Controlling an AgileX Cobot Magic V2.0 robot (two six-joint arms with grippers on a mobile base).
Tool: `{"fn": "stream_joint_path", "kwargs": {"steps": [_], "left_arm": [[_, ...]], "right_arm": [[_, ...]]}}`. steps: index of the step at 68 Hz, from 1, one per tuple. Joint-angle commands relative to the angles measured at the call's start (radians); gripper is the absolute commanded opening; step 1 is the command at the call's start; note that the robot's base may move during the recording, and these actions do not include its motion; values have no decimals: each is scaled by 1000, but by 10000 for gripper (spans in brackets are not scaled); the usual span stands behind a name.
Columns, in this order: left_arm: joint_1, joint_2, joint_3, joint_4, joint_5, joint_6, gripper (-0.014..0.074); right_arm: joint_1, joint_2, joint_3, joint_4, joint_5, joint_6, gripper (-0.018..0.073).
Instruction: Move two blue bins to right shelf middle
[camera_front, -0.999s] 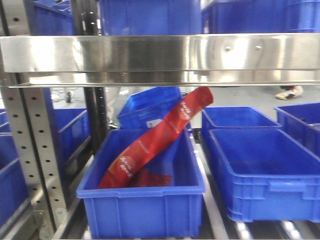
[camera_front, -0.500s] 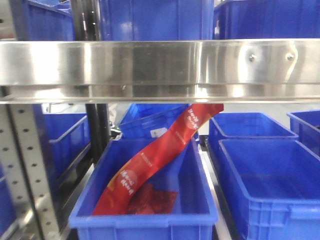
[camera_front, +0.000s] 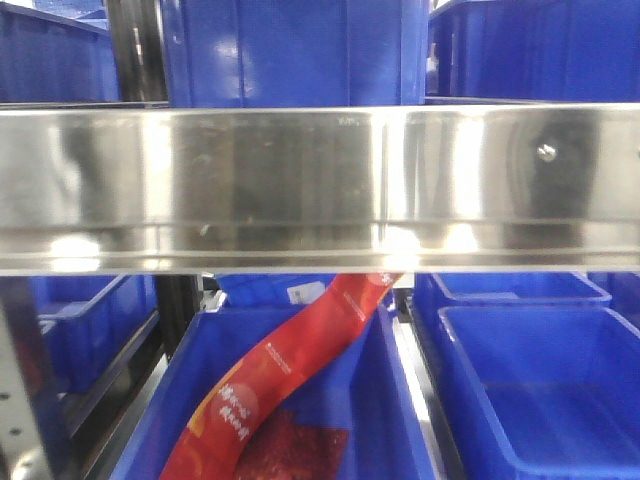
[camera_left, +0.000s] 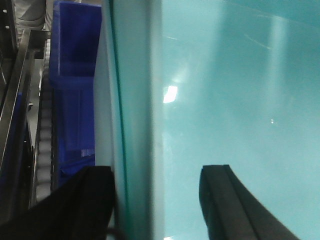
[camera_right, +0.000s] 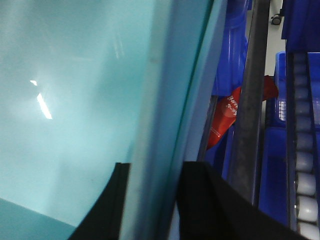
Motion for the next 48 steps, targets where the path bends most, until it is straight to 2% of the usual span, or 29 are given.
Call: {"fn": "stream_joint_path", "kwargs": {"steps": [1,48], "left_arm": [[6,-20,-14,15,-69,35,-111],[6,-20,-14,15,-69,35,-111]], "right_arm": [[-11,-17,-18,-23,-73,-32,-154],[-11,-17,-18,-23,-73,-32,-154]]}}
